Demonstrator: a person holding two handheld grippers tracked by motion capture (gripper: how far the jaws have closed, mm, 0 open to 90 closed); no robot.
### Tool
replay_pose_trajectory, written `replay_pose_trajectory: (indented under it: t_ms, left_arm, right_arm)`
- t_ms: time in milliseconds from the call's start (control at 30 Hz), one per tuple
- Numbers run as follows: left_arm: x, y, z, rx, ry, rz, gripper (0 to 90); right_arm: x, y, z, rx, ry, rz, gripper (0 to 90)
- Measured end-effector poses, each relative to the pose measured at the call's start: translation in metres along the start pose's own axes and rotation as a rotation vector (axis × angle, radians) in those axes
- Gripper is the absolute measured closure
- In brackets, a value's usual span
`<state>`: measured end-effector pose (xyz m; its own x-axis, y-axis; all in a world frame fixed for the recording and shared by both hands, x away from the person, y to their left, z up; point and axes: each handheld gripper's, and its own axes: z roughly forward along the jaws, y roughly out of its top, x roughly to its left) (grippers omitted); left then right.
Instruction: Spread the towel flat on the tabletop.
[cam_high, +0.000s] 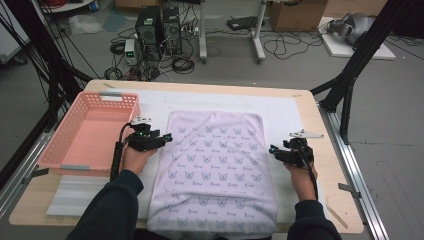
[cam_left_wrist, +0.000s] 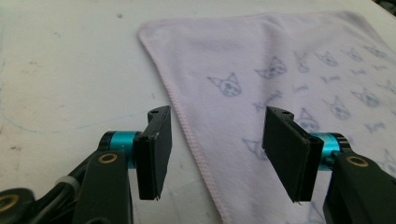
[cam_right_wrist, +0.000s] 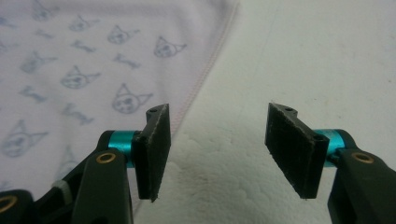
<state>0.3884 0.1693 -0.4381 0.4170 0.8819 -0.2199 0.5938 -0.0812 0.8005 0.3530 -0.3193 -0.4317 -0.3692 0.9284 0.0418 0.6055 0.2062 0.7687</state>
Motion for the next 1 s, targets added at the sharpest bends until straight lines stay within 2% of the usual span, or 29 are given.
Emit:
replay_pose_trajectory:
  t_ms: [33, 100, 200, 233, 300, 367, 433, 467, 500, 533, 567, 600, 633, 667, 700, 733, 767, 800, 833, 900, 933, 967, 1000]
  left_arm:
    - [0.001, 0.001, 0.004, 0.013, 0.004, 0.009, 42.9]
    - [0.002, 0.005, 0.014, 0.029, 0.002, 0.024, 43.0]
    - [0.005, 0.016, 0.03, 0.043, 0.012, 0.018, 43.2]
    - [0.006, 0.019, 0.035, 0.032, 0.022, 0.011, 43.2]
    - [0.01, 0.024, 0.044, 0.043, 0.038, -0.008, 43.4]
    - [0.01, 0.027, 0.052, 0.059, 0.044, 0.004, 44.2]
    - [0.008, 0.026, 0.056, 0.035, 0.057, 0.025, 46.8]
    - [0.007, 0.025, 0.057, 0.032, 0.076, 0.05, 48.7]
    - [0.004, 0.025, 0.057, 0.035, 0.114, 0.085, 53.9]
    - [0.002, 0.024, 0.058, 0.035, 0.133, 0.127, 60.9]
    - [0.0, 0.024, 0.058, 0.033, 0.1, 0.151, 70.7]
    - [-0.005, 0.024, 0.059, 0.037, 0.112, 0.199, 85.6]
    - [-0.009, 0.024, 0.06, 0.043, 0.136, 0.25, 86.5]
    - [-0.009, 0.025, 0.061, 0.041, 0.146, 0.267, 87.1]
    - [-0.008, 0.027, 0.062, 0.045, 0.182, 0.246, 87.4]
    - [-0.004, 0.029, 0.063, 0.032, 0.225, 0.208, 87.6]
    - [0.001, 0.03, 0.062, 0.015, 0.243, 0.149, 87.6]
    - [0.006, 0.03, 0.062, 0.004, 0.238, 0.093, 87.6]
    - [0.008, 0.03, 0.063, 0.009, 0.229, 0.074, 87.6]
    - [0.005, 0.03, 0.063, 0.005, 0.23, 0.097, 87.5]
    - [0.005, 0.03, 0.062, 0.009, 0.218, 0.093, 87.2]
    - [0.005, 0.03, 0.062, 0.014, 0.211, 0.079, 85.9]
    - [0.006, 0.031, 0.062, 0.011, 0.216, 0.071, 80.2]
  right_arm:
    - [-0.001, 0.002, 0.004, 0.019, -0.009, -0.007, 40.7]
    - [-0.005, 0.007, 0.012, 0.028, -0.004, 0.018, 41.6]
    - [-0.009, 0.018, 0.027, 0.027, -0.006, 0.041, 44.3]
    - [-0.009, 0.022, 0.032, 0.033, -0.001, 0.037, 46.0]
    - [-0.006, 0.028, 0.044, 0.052, -0.002, 0.017, 47.3]
    - [-0.003, 0.032, 0.054, 0.066, 0.012, 0.004, 48.8]
    - [0.001, 0.035, 0.063, 0.064, 0.014, 0.013, 51.6]
    - [0.002, 0.036, 0.066, 0.058, 0.003, 0.002, 54.6]
    - [0.003, 0.038, 0.068, 0.063, 0.002, 0.003, 56.9]
    - [0.004, 0.04, 0.069, 0.059, -0.001, 0.0, 63.5]
    - [0.006, 0.04, 0.07, 0.057, 0.007, -0.013, 66.9]
    - [0.007, 0.041, 0.071, 0.055, 0.005, -0.023, 71.1]
    - [0.009, 0.041, 0.071, 0.056, 0.014, -0.034, 76.7]
    - [0.01, 0.041, 0.072, 0.057, 0.018, -0.04, 83.3]
    - [0.011, 0.041, 0.073, 0.051, 0.038, -0.047, 86.1]
    - [0.011, 0.041, 0.073, 0.054, 0.036, -0.05, 87.2]
    - [0.01, 0.043, 0.073, 0.061, 0.041, -0.053, 87.7]
    - [0.01, 0.044, 0.073, 0.066, 0.041, -0.06, 87.9]
    - [0.01, 0.045, 0.074, 0.065, 0.029, -0.069, 88.0]
    - [0.01, 0.047, 0.078, 0.056, 0.007, -0.08, 88.2]
    - [0.01, 0.048, 0.08, 0.054, -0.012, -0.076, 88.2]
    - [0.01, 0.05, 0.082, 0.051, -0.038, -0.062, 88.2]
    - [0.01, 0.052, 0.084, 0.048, -0.08, -0.066, 88.2]
